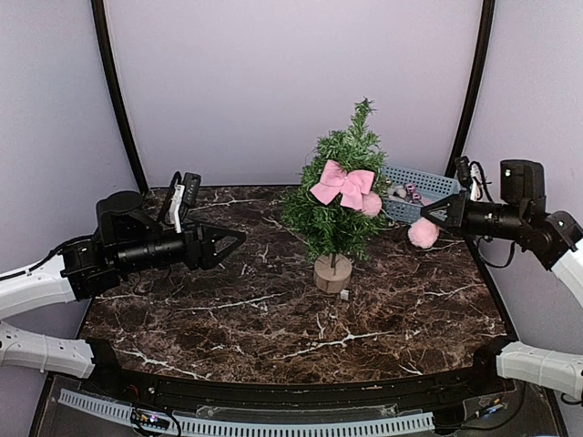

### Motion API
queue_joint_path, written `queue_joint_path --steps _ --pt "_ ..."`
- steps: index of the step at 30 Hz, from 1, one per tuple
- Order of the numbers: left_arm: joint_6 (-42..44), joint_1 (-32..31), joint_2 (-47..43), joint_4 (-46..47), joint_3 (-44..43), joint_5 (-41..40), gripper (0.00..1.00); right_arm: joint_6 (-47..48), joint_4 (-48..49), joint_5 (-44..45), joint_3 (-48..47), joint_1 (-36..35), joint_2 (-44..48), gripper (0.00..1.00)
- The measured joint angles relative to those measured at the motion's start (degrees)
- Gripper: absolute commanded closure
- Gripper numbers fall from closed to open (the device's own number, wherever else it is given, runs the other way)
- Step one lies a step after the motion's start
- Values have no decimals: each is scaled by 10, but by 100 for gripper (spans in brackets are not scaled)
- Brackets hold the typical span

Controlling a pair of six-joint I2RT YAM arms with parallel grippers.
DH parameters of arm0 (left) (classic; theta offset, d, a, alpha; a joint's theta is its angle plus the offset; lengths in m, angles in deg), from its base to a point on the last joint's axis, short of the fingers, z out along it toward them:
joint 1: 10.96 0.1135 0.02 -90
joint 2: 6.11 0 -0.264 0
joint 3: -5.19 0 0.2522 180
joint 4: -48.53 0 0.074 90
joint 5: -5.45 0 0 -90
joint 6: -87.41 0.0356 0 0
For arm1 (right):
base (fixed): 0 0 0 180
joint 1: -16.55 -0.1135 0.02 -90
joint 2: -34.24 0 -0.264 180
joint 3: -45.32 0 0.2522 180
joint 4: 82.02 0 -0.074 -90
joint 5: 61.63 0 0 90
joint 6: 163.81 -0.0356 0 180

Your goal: Decorate the small christmas tree

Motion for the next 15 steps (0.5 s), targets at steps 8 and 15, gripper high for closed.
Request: queue_joint_path --steps 8,15 --pt "-24 -138 83 71 -78 -35 18 -91 159 -51 99 -179 75 100" --pt "-36 -195 160 122 -140 -24 1 -96 289 -21 73 -319 1 100"
